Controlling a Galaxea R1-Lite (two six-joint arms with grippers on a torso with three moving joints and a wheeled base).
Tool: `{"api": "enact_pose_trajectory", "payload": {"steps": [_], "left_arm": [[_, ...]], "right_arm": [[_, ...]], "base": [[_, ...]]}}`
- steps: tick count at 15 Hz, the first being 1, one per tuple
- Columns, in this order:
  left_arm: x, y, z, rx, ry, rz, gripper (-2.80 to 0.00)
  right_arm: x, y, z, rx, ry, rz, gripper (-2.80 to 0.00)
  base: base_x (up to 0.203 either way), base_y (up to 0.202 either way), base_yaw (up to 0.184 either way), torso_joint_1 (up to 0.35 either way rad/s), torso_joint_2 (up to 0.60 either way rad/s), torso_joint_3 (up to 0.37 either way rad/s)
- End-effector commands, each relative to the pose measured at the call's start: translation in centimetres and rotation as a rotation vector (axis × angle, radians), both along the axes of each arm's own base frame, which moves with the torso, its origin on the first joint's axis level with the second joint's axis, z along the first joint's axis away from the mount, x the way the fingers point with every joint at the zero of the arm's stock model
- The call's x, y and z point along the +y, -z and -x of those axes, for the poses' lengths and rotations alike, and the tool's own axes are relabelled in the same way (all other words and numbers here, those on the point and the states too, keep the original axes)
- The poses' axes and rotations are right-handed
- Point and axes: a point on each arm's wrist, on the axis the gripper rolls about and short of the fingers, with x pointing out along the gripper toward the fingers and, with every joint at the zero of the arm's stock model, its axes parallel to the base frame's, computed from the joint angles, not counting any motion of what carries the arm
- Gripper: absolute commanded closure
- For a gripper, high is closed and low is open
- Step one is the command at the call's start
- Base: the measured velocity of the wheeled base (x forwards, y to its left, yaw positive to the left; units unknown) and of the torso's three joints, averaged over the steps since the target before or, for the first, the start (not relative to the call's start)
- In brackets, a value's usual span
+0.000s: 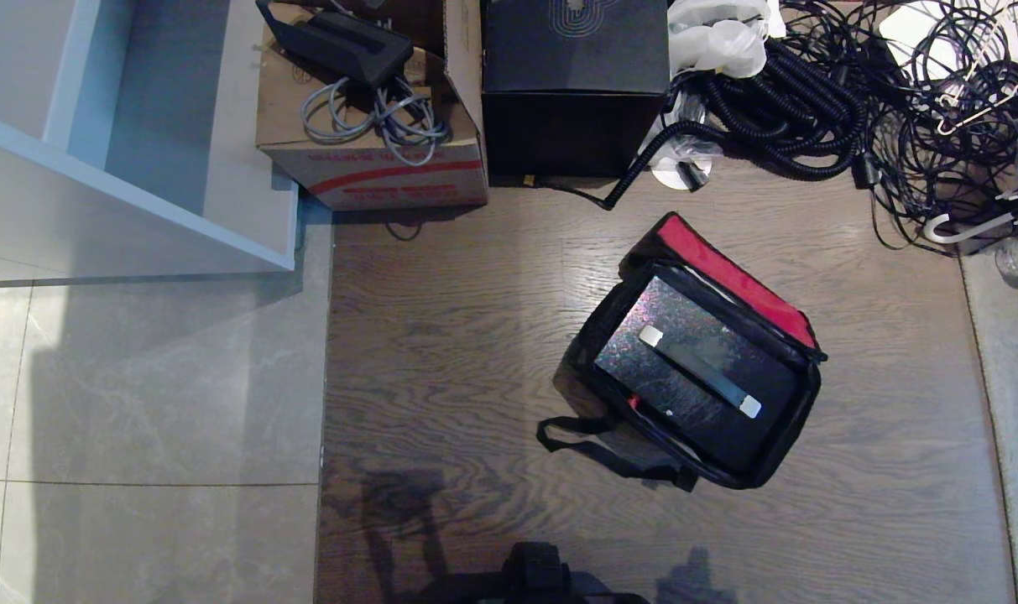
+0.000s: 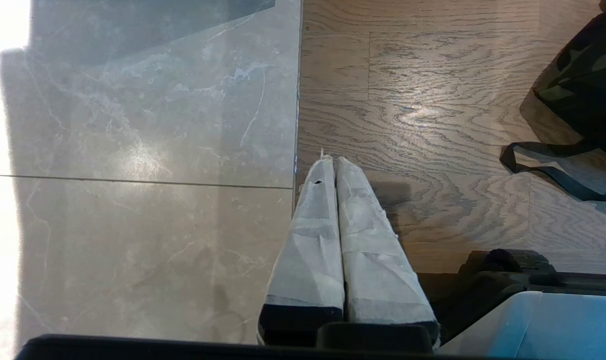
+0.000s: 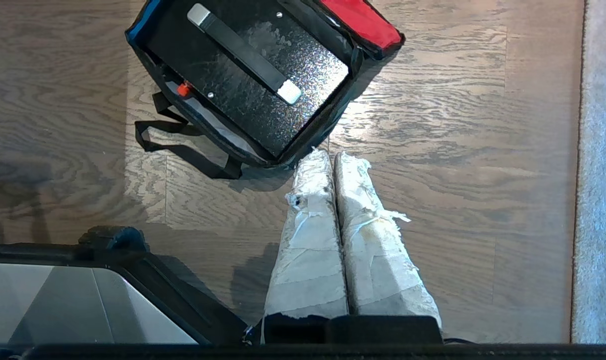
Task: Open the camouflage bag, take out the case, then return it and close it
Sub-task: Grip the handle
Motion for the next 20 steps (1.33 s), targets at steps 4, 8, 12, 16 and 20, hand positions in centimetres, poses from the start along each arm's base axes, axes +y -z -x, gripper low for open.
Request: {"api": "enact_pose_trajectory", "payload": {"steps": [4, 8, 12, 16, 20], "left_arm": [[0.0, 0.0, 0.0, 0.0, 0.0, 0.001, 0.0], [0.0, 0.0, 0.0, 0.0, 0.0, 0.001, 0.0], [0.0, 0.0, 0.0, 0.0, 0.0, 0.001, 0.0], [0.0, 0.02, 0.0, 0.001, 0.0, 0.004, 0.0], [0.0, 0.0, 0.0, 0.0, 0.0, 0.007, 0.0]], "right_arm": [[0.0, 0.42, -0.13, 0.014, -0.002, 0.006, 0.0], [0.0, 0.46, -0.13, 0.017, 0.001, -0.003, 0.0], [0.0, 0.44, -0.13, 0.016, 0.001, -0.004, 0.0], [0.0, 0.46, -0.13, 0.017, 0.001, -0.003, 0.0], [0.0, 0.4, -0.12, 0.015, 0.001, -0.003, 0.0]], "base": [[0.0, 0.0, 0.0, 0.0, 0.0, 0.0], [0.0, 0.0, 0.0, 0.0, 0.0, 0.0], [0.0, 0.0, 0.0, 0.0, 0.0, 0.0], [0.0, 0.0, 0.0, 0.0, 0.0, 0.0], [0.0, 0.0, 0.0, 0.0, 0.0, 0.0]]}}
